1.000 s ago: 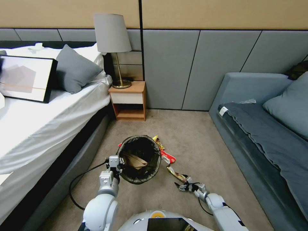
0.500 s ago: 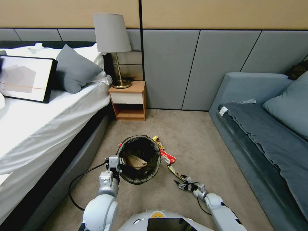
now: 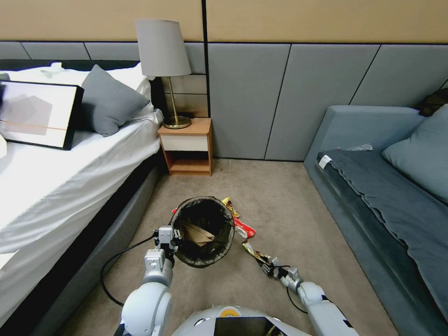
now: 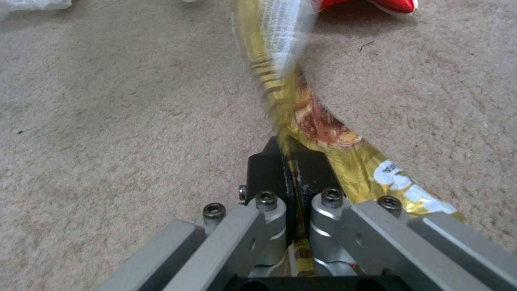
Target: Pick up the trash bin, then pick up the garbage from the floor and place it into the trash bin.
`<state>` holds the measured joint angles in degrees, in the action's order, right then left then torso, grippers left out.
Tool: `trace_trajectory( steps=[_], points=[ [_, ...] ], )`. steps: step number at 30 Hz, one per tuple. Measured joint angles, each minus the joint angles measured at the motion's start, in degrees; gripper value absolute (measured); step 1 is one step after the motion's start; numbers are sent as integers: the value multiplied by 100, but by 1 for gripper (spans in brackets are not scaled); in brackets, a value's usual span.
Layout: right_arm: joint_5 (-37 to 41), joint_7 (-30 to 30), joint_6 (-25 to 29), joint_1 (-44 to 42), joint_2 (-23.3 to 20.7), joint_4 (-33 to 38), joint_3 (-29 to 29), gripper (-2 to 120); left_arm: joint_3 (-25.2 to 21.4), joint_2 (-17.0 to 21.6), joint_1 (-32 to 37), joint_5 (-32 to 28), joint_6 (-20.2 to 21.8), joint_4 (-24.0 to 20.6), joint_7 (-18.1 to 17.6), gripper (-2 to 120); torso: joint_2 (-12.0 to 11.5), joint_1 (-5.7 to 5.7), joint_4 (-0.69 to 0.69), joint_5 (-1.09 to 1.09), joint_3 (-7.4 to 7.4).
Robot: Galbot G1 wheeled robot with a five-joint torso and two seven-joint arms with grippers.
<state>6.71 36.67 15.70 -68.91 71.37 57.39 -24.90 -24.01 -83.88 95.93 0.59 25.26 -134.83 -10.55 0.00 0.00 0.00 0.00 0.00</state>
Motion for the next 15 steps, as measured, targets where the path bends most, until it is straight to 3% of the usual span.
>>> trace_trajectory(
  steps=[9,15],
  points=[
    [44,-16,35,-7,5,8,1,0,-1,-2,2,-3,-6,-1,0,0,0,0,0,0,0],
    [260,-473,360,-173,54,463,35,0,7,-2,-9,-9,-9,0,1,0,0,0,-1,0,0]
  ],
)
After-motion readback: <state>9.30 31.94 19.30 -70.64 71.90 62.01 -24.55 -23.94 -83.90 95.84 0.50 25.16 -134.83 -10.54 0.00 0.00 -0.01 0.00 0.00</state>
